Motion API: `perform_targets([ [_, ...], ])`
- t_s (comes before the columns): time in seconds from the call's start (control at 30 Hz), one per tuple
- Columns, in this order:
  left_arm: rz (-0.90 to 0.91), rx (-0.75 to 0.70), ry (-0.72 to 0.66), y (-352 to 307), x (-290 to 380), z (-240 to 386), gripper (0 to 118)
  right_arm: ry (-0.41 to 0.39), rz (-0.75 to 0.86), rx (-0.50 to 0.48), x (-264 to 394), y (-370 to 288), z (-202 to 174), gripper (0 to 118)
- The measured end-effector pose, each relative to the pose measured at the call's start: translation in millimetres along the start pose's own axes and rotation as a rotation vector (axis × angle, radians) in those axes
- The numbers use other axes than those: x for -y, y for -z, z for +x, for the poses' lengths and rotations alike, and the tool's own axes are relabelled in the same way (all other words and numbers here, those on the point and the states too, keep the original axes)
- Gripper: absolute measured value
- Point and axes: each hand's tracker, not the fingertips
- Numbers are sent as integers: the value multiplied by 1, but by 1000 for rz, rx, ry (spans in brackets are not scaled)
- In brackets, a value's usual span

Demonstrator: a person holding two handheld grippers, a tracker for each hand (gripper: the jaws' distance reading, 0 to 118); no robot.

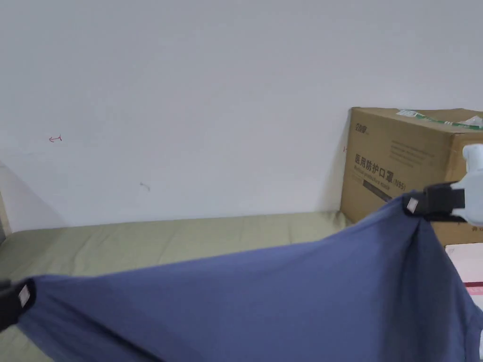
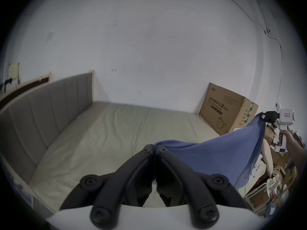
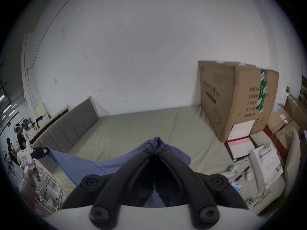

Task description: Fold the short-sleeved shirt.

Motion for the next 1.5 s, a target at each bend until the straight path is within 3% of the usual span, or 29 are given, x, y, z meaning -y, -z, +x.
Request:
perform_targets([
  [0.23, 21, 14, 47, 35, -86, 18, 1, 12, 76, 29, -72, -1, 5, 0],
  [0.57, 44, -26, 62, 110, -176, 12, 1, 1, 142, 82, -162, 78, -3, 0],
  [0.8, 127, -96, -18, 178, -215, -5, 1, -84, 213, 123, -221, 154, -25, 0],
  [1.1, 222, -158, 40, 261, -246, -5, 1, -143, 328, 184, -260, 215, -28, 0],
  [1.3, 127, -188, 67, 306, -197, -3, 1, -167, 297, 208, -200, 258, -7, 0],
  [1.43, -47, -141, 14, 321, -102, -9, 1, -65, 89, 246, -73, 286, 28, 0],
  [1.5, -164, -125, 4, 316, -34, -12, 1, -37, -96, 230, 3, 289, 42, 0],
])
